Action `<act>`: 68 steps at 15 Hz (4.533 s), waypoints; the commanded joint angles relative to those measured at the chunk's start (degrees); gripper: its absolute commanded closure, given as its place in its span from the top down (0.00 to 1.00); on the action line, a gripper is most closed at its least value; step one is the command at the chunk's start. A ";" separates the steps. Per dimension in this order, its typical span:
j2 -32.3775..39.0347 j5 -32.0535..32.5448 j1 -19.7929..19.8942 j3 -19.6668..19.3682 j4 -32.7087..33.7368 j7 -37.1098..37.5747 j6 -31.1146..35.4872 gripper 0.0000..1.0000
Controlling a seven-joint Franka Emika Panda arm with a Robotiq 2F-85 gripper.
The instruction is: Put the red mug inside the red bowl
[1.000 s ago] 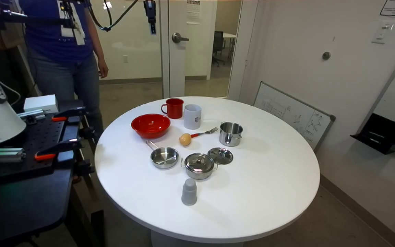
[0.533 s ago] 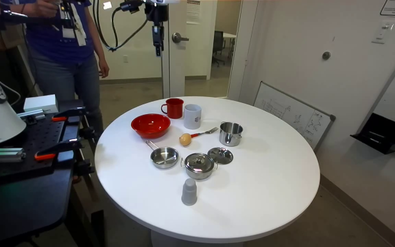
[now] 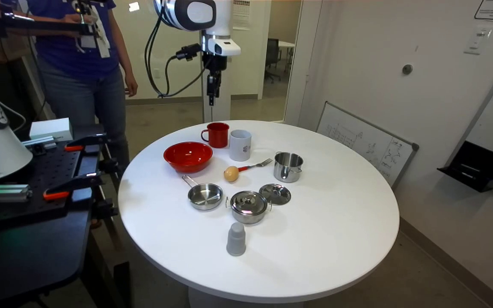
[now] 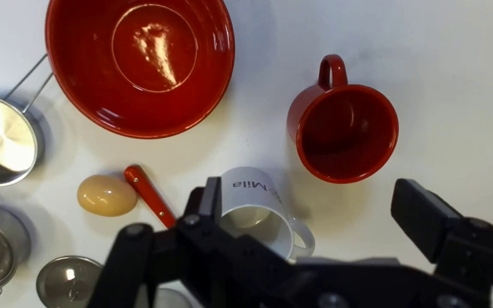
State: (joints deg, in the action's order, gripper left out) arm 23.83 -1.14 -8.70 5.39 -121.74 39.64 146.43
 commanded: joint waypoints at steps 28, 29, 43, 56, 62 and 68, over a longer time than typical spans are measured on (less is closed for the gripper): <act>25.41 -5.68 -7.78 -7.02 22.09 3.71 -6.04 0.28; 25.35 -5.72 -7.75 -7.02 22.11 3.85 -6.01 0.21; 9.17 -4.38 -10.94 -10.05 7.98 14.52 -1.72 0.02; -11.66 -2.06 -8.84 -9.15 -20.65 42.45 4.93 0.02; -9.82 -1.47 -7.23 -9.42 -26.45 49.20 12.80 0.02; -6.44 -5.99 -3.55 -7.35 -27.69 46.00 18.74 0.02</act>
State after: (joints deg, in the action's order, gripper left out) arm 15.87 -4.48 -14.56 -4.06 -148.91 86.82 161.25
